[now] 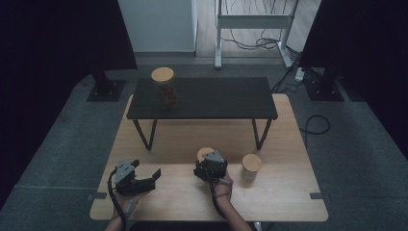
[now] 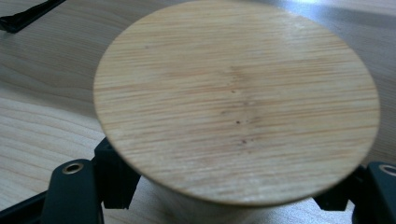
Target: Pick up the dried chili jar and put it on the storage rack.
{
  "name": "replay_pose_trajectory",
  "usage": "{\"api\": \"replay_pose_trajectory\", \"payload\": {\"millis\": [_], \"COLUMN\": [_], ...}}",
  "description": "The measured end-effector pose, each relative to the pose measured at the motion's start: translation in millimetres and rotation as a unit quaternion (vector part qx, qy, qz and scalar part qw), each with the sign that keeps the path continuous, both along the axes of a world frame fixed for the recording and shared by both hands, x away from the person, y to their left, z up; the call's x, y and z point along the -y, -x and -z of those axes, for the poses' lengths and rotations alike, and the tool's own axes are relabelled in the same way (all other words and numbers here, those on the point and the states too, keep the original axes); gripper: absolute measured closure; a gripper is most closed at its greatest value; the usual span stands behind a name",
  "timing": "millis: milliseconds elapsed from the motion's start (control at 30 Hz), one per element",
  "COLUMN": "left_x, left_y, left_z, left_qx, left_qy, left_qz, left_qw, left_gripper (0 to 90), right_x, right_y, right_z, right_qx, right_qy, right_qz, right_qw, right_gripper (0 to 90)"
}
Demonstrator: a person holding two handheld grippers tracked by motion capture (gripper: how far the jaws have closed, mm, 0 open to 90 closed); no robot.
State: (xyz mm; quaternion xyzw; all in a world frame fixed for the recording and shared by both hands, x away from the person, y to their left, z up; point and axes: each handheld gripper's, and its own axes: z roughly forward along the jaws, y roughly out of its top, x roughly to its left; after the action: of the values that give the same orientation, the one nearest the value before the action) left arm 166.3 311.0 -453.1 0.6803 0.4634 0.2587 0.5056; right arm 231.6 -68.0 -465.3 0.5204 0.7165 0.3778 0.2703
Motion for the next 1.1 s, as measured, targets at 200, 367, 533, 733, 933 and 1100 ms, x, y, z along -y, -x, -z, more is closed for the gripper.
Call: {"api": "replay_pose_trajectory", "payload": {"millis": [200,367,533,733,933,1100], "left_x": [0.4,0.7,1.0,0.7,0.5,0.5], "left_y": [-0.3,-0.7,-0.8,-0.6,-0.6,-0.4], "left_z": [0.4,0.5,0.7,0.6,0.6,0.2], "left_qx": [-0.001,-0.001,-0.002,-0.001,-0.001,-0.001], "left_qy": [0.000,-0.002,-0.003,-0.002,-0.002,-0.003], "left_qz": [0.000,0.001,0.001,-0.001,-0.001,-0.001], "left_qw": [1.0000,1.0000,1.0000,1.0000,1.0000,1.0000], "left_gripper": [1.7,1.7,1.7,1.7,1.7,1.7], "right_x": [-1.0,-0.2,1.9,2.8,3.3,6.4], "right_y": [2.1,5.8,9.8,15.0,19.1,23.1], "right_z": [1.7,0.6,-3.9,-7.5,-12.1,-15.3], "right_qx": [0.006,0.018,0.027,0.037,0.047,0.051], "right_qy": [0.001,0.001,-0.002,-0.001,0.003,-0.001], "right_qz": [0.003,0.001,-0.004,-0.008,-0.011,-0.014], "right_qw": [1.0000,0.9998,0.9996,0.9993,0.9988,0.9986], "right_gripper": [25.3,25.3,25.3,25.3,25.3,25.3]}}
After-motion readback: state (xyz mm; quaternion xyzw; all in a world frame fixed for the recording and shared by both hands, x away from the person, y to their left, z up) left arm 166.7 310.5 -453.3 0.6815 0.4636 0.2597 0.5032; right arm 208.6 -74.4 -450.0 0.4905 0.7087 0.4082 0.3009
